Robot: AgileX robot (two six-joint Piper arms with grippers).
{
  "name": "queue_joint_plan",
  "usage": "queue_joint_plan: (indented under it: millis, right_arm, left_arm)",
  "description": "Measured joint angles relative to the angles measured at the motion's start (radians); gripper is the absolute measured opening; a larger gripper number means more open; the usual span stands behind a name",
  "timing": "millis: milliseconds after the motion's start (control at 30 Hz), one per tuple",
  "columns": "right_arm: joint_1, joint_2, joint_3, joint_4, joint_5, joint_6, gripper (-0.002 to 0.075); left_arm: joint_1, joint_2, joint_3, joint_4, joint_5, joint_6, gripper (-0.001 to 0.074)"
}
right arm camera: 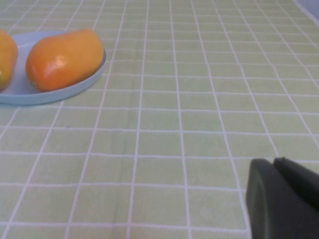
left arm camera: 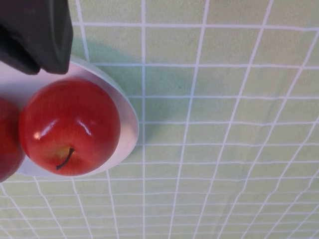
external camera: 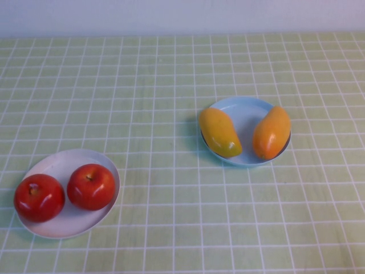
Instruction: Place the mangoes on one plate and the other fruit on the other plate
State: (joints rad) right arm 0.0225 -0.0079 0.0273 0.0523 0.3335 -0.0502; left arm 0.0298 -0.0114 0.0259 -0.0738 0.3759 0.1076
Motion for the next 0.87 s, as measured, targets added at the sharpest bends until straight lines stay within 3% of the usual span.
queue_joint_plan:
  millis: [133, 867]
  right_arm:
    - [0.0, 0.0, 0.002, 0.047, 0.012, -0.073, -0.0016]
    - [0.0, 0.0, 0.002, 0.065, 0.014, -0.077, -0.0016]
  left_arm:
    - [0.0, 0.0, 0.0, 0.0, 0.0, 0.0, 0.0002]
    - [0.0, 0.0, 0.0, 0.0, 0.0, 0.0, 0.0002]
